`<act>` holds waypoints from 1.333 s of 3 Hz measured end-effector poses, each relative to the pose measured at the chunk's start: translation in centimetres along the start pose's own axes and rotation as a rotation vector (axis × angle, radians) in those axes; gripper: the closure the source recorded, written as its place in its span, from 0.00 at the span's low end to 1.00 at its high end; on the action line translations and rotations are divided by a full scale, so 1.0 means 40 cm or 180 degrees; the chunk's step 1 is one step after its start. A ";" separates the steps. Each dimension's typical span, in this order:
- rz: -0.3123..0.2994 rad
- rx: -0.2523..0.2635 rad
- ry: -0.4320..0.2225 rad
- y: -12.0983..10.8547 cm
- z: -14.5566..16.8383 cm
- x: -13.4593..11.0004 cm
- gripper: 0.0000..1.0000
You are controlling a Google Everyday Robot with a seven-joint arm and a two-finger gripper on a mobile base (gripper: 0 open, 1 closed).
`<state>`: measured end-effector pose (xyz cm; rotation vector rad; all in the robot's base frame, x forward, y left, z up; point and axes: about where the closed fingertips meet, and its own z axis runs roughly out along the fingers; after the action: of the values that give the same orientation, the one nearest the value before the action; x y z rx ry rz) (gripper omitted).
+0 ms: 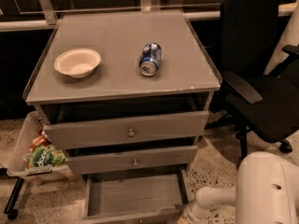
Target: Close bottom drawer
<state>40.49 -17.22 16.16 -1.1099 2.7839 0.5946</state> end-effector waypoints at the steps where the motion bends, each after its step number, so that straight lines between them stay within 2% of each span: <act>1: 0.0007 0.0017 -0.0012 -0.002 -0.001 -0.001 1.00; 2: 0.0029 0.0181 -0.0129 -0.041 -0.026 -0.034 1.00; 3: 0.0029 0.0181 -0.0129 -0.041 -0.026 -0.033 1.00; 4: 0.0010 0.0341 -0.0233 -0.075 -0.058 -0.070 1.00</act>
Offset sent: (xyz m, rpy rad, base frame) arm 0.1120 -0.0302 0.0430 -0.0692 -0.2812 -0.1533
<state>44.74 -18.30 17.93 -1.0414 2.7203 0.4700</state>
